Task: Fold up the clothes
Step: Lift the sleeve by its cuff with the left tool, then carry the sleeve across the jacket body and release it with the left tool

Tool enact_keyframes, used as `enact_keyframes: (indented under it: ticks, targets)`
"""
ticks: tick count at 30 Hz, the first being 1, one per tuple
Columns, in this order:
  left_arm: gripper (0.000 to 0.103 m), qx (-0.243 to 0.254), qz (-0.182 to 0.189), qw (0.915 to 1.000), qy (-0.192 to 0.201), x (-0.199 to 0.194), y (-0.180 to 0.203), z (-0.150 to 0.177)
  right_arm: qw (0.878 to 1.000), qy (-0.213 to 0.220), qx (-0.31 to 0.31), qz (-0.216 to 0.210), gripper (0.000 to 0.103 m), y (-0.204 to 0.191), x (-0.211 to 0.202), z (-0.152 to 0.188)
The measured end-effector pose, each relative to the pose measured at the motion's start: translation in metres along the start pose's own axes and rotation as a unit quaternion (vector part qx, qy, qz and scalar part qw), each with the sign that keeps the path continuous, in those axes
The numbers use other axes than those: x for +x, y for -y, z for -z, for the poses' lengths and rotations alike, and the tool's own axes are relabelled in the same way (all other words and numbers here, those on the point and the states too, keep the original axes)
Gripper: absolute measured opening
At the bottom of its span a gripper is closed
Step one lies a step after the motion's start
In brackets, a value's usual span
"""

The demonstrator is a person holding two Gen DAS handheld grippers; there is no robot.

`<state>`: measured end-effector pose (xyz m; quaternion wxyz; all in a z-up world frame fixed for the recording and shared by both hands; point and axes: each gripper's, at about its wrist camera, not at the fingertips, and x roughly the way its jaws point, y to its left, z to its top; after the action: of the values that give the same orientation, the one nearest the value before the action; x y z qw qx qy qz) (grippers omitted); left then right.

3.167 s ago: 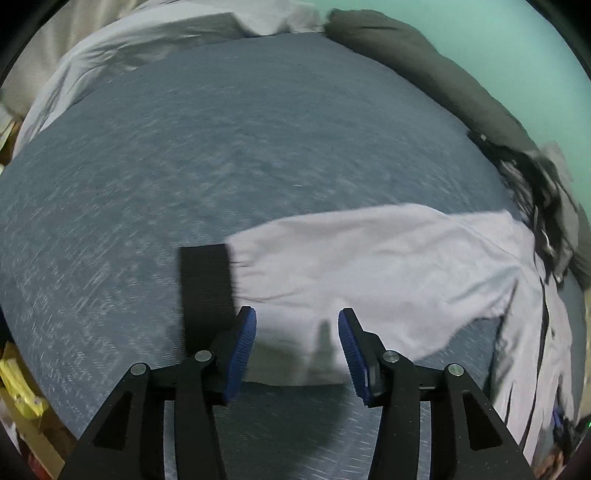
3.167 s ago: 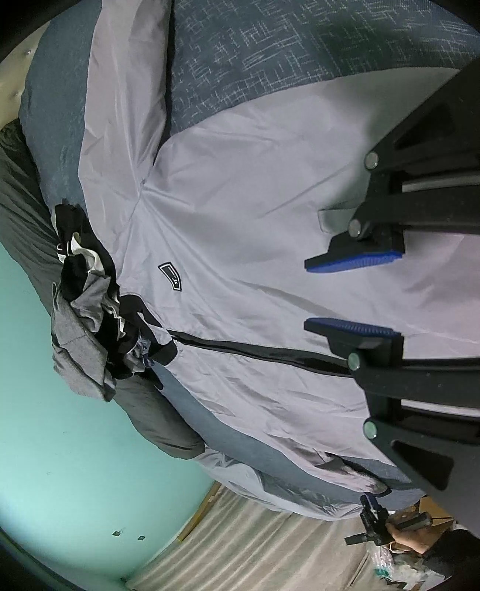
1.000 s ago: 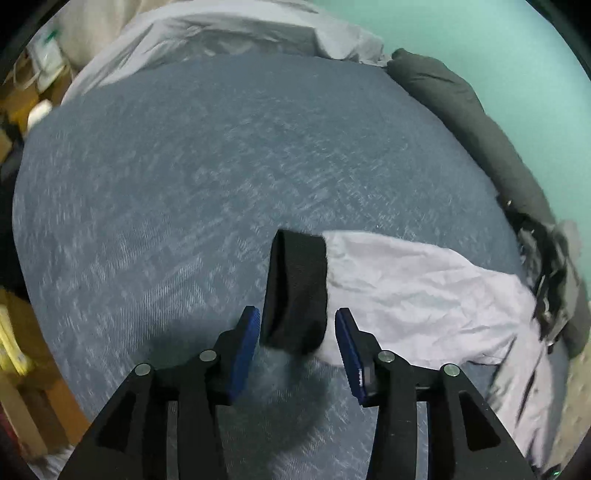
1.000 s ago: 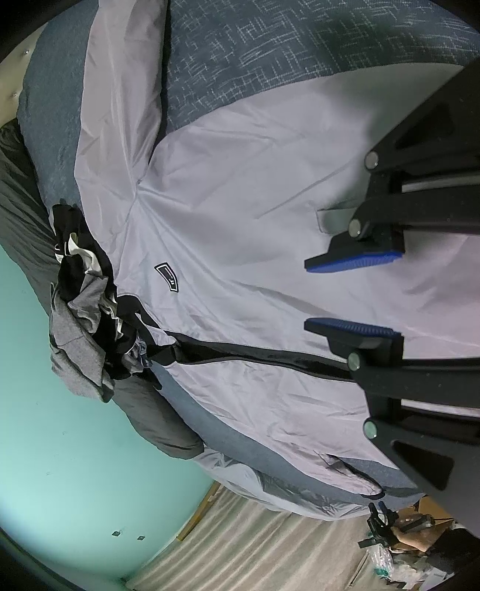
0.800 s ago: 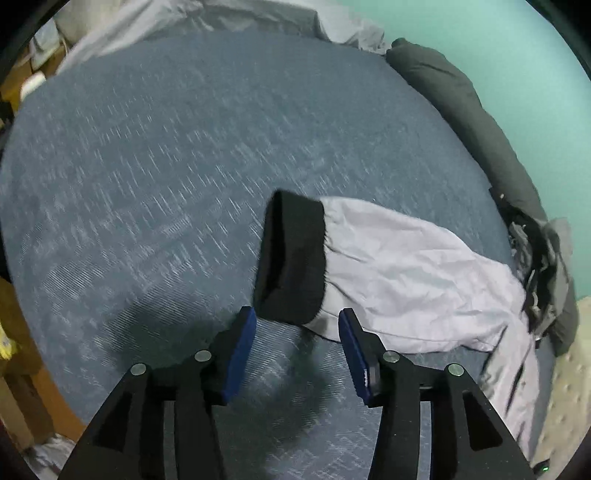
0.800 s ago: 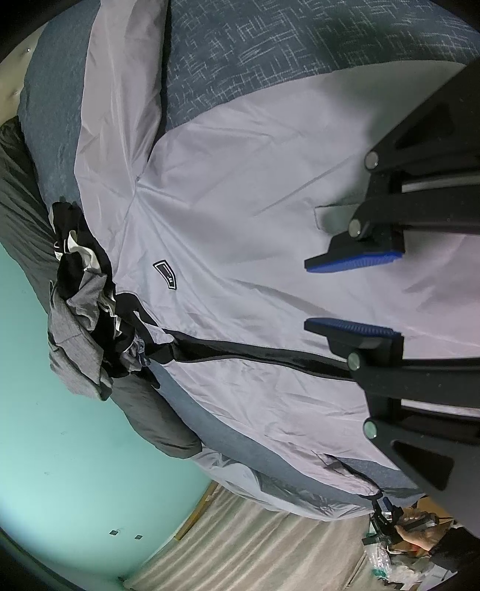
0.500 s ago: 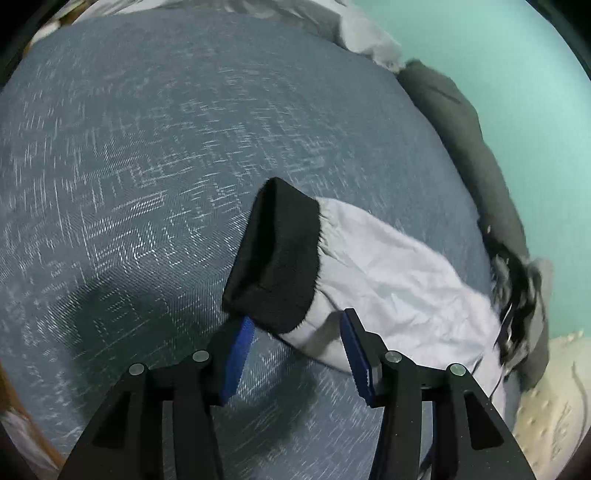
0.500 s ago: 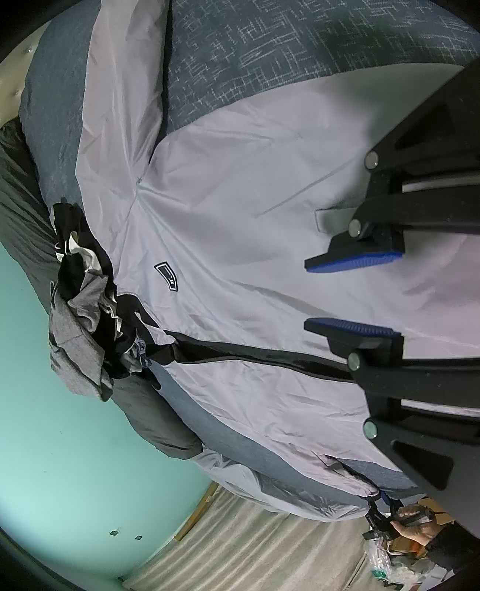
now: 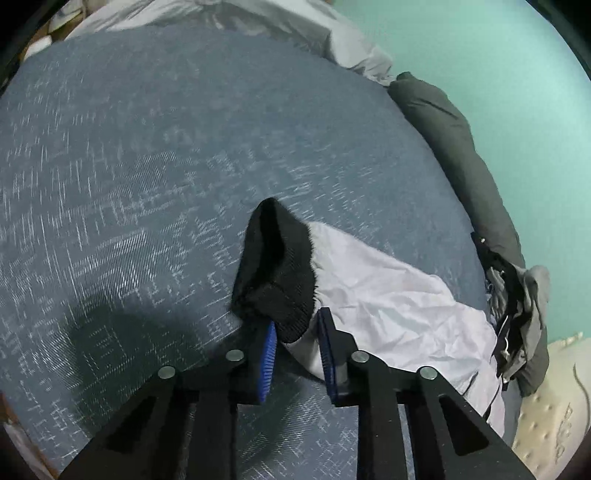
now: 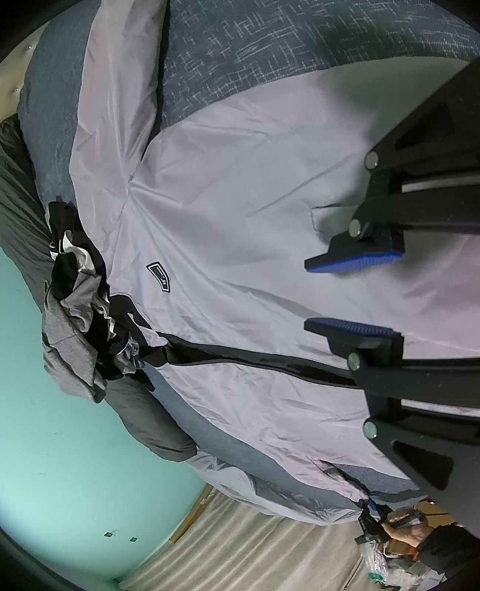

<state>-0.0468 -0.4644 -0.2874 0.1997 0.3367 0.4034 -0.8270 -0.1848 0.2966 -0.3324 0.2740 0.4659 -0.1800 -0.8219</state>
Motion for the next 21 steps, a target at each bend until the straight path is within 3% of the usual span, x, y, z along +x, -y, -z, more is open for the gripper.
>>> enact_keyframes:
  ticks: [9,16,21]
  targets:
    - [0.016,0.055,0.026,0.9978,0.028,-0.019,0.053,-0.024,1.000,0.002,0.003,-0.005,0.025,0.000,-0.002,0.000]
    - [0.013,0.161,0.095,0.9822,0.023,-0.025,0.209,-0.037,1.000,0.005,0.011,-0.009,0.025,0.005,-0.005,-0.003]
    - [0.010,0.249,0.164,0.9546,-0.006,-0.029,0.349,0.015,1.000,0.012,0.026,-0.013,0.025,0.016,-0.011,-0.007]
